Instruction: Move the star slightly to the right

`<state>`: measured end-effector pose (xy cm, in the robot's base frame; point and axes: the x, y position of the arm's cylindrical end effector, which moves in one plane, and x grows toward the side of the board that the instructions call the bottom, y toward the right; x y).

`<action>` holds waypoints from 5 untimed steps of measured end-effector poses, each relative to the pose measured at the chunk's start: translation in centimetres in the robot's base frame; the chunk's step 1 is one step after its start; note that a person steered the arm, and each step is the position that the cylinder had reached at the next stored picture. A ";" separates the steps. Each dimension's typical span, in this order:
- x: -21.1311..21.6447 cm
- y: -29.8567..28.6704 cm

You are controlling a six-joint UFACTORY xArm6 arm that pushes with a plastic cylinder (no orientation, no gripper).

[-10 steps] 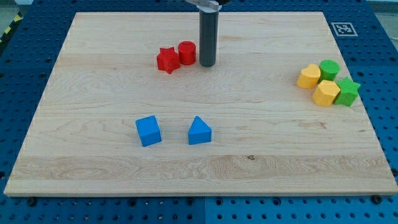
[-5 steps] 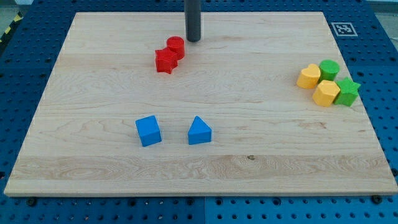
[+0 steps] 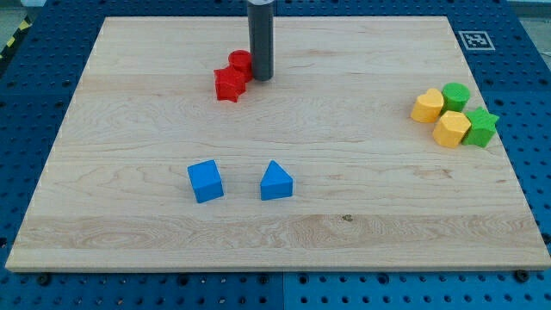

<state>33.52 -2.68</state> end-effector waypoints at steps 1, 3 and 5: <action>0.6 -0.7; 0.6 -0.1; 1.3 2.6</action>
<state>34.81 -0.03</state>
